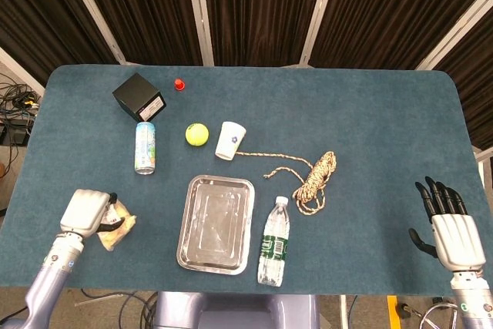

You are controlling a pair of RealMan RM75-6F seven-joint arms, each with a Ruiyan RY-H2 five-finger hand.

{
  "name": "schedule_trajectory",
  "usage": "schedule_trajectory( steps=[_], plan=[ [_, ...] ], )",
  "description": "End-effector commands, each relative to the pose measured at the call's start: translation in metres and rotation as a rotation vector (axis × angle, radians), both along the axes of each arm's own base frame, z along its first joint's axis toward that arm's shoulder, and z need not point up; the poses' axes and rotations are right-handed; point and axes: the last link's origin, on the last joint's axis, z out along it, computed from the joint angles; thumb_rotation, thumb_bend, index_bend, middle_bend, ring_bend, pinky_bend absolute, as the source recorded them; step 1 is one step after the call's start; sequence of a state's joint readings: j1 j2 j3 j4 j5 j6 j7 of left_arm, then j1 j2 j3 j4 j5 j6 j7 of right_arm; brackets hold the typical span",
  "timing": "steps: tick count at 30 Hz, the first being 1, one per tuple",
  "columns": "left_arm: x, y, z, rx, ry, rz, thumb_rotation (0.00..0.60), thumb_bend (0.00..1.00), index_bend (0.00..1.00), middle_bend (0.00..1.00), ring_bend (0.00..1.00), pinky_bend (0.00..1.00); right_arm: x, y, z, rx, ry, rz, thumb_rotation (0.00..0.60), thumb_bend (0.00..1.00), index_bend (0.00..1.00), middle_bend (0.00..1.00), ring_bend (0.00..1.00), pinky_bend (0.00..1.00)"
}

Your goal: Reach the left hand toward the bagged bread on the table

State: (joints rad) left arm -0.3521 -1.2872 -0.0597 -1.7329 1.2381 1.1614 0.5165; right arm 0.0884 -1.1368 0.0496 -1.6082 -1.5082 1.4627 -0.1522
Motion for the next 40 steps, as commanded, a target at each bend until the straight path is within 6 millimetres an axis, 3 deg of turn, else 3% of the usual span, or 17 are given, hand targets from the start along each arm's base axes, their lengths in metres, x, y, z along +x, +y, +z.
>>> schedule_trajectory(
  steps=[1, 6, 10, 13, 15, 17, 19, 21, 24, 27, 34, 40],
  plan=[
    [0.029, 0.002, 0.014, 0.044, -0.111, -0.07, 0.6, 0.34, 0.62, 0.66, 0.59, 0.68, 0.0, 0.0, -0.001, 0.002, 0.001, 0.0, 0.6, 0.3, 0.0, 0.0, 0.0, 0.1],
    [0.081, 0.002, 0.017, 0.043, -0.252, -0.199, 0.6, 0.33, 0.6, 0.64, 0.58, 0.67, 0.0, 0.0, -0.001, 0.002, 0.004, 0.001, 0.6, 0.3, 0.0, 0.0, 0.0, 0.1],
    [0.119, -0.001, -0.001, 0.005, -0.288, -0.289, 0.6, 0.32, 0.58, 0.62, 0.56, 0.64, 0.0, 0.0, 0.001, -0.002, 0.0, -0.001, 0.6, 0.3, 0.0, 0.0, 0.0, 0.1],
    [0.135, -0.001, -0.015, -0.017, -0.287, -0.313, 0.6, 0.31, 0.55, 0.58, 0.53, 0.6, -0.001, 0.0, 0.001, -0.003, -0.004, -0.002, 0.6, 0.3, 0.0, 0.0, 0.0, 0.1],
    [0.142, -0.002, -0.026, -0.041, -0.274, -0.314, 0.6, 0.28, 0.47, 0.46, 0.43, 0.49, -0.001, 0.0, 0.002, -0.005, -0.007, -0.002, 0.6, 0.3, 0.0, 0.0, 0.0, 0.1],
    [0.145, -0.004, -0.031, -0.055, -0.236, -0.308, 0.6, 0.21, 0.23, 0.18, 0.19, 0.27, -0.001, 0.0, 0.004, -0.008, -0.012, -0.003, 0.6, 0.3, 0.0, 0.0, 0.0, 0.1],
    [0.145, -0.004, -0.032, -0.049, -0.22, -0.304, 0.6, 0.18, 0.06, 0.02, 0.04, 0.15, -0.002, 0.001, 0.004, -0.009, -0.015, -0.005, 0.6, 0.3, 0.0, 0.0, 0.0, 0.1],
    [0.143, -0.005, -0.029, -0.035, -0.205, -0.295, 0.6, 0.17, 0.01, 0.0, 0.0, 0.1, -0.002, 0.001, 0.005, -0.012, -0.015, -0.007, 0.6, 0.3, 0.0, 0.0, 0.0, 0.1],
    [0.132, -0.005, -0.017, -0.002, -0.193, -0.264, 0.6, 0.17, 0.0, 0.0, 0.0, 0.09, -0.003, 0.001, 0.006, -0.014, -0.016, -0.01, 0.6, 0.3, 0.0, 0.0, 0.0, 0.1],
    [0.103, -0.008, 0.006, 0.06, -0.167, -0.209, 0.6, 0.17, 0.0, 0.0, 0.0, 0.09, -0.002, 0.001, 0.005, -0.009, -0.009, -0.01, 0.6, 0.3, 0.0, 0.0, 0.0, 0.1],
    [0.015, -0.037, 0.065, 0.208, -0.056, -0.096, 0.6, 0.12, 0.0, 0.0, 0.0, 0.08, -0.002, 0.001, 0.001, 0.0, 0.017, -0.008, 0.6, 0.3, 0.0, 0.0, 0.0, 0.1],
    [-0.042, -0.069, 0.09, 0.243, -0.023, -0.027, 0.6, 0.03, 0.0, 0.0, 0.0, 0.0, -0.002, 0.001, 0.0, -0.003, 0.031, -0.015, 0.6, 0.3, 0.0, 0.0, 0.0, 0.1]
  ],
)
